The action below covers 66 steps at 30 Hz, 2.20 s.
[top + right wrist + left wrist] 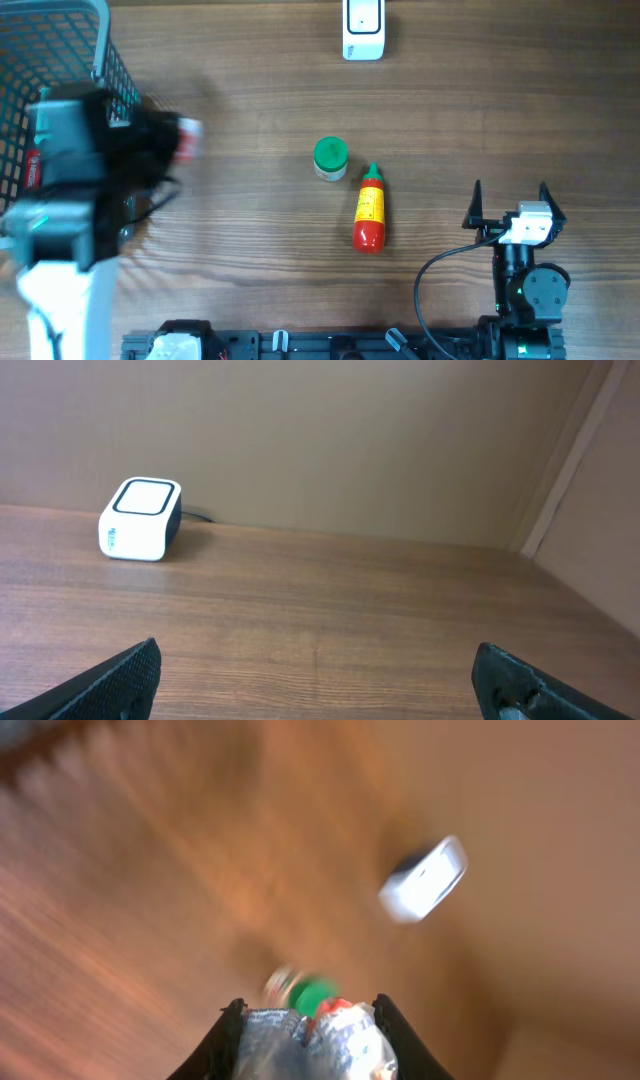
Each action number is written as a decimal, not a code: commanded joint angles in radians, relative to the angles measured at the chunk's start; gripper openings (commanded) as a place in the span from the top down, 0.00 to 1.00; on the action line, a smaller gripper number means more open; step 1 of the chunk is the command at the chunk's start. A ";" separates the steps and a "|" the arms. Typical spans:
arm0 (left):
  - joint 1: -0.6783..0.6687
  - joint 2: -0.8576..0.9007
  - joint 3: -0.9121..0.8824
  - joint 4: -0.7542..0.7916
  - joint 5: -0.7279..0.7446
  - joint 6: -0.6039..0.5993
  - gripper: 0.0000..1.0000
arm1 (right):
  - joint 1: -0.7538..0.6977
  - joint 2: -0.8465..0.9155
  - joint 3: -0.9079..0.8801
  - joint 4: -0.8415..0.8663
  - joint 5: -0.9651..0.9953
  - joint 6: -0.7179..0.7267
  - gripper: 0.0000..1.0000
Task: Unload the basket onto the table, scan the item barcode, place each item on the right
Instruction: 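Carry the red-white packet out and drop it on the table, then reach the left gripper into the basket and grasp the green snack bag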
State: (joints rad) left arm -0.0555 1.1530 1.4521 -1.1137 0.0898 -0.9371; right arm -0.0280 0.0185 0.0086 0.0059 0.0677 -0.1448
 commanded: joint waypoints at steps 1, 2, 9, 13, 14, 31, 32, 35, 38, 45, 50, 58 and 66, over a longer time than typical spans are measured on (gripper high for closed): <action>-0.227 0.110 -0.131 0.006 -0.188 0.001 0.76 | 0.003 -0.005 -0.002 0.004 -0.013 -0.012 0.00; -0.267 0.140 -0.164 0.020 -0.218 -0.014 0.76 | 0.003 -0.005 -0.002 0.004 -0.013 -0.012 0.00; -0.425 0.391 -0.396 0.245 -0.243 -0.097 0.68 | 0.003 -0.005 -0.002 0.004 -0.013 -0.012 0.00; -0.455 0.519 -0.418 0.299 -0.213 -0.096 0.59 | 0.003 -0.005 -0.002 0.004 -0.013 -0.013 0.00; -0.462 0.533 -0.418 0.304 -0.213 -0.095 0.55 | 0.003 -0.005 -0.002 0.004 -0.013 -0.013 0.00; -0.323 0.229 0.231 0.047 -0.566 0.148 0.00 | 0.003 -0.005 -0.002 0.004 -0.013 -0.012 0.00; -0.303 0.218 0.253 0.049 -0.569 0.148 0.00 | 0.003 -0.005 -0.002 0.004 -0.013 -0.012 0.00; -0.211 0.182 0.286 0.077 -0.571 0.148 0.00 | 0.003 -0.005 -0.002 0.004 -0.013 -0.012 0.00; -0.070 0.171 0.286 0.084 -0.575 0.148 0.00 | 0.003 -0.005 -0.002 0.004 -0.013 -0.012 0.00; 0.312 0.251 0.285 0.038 -0.472 0.138 0.00 | 0.003 -0.005 -0.002 0.004 -0.013 -0.013 0.00; 0.558 0.393 0.282 -0.042 -0.232 0.027 0.00 | 0.003 -0.005 -0.002 0.004 -0.013 -0.012 0.00; 0.694 0.664 0.282 -0.047 -0.191 0.018 0.00 | 0.003 -0.005 -0.002 0.004 -0.013 -0.012 0.00; 0.673 0.906 0.282 0.115 0.055 0.768 0.00 | 0.003 -0.005 -0.002 0.004 -0.013 -0.012 0.00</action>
State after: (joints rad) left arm 0.6403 1.9705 1.7382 -1.0344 -0.0658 -0.6849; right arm -0.0277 0.0185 0.0086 0.0055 0.0677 -0.1448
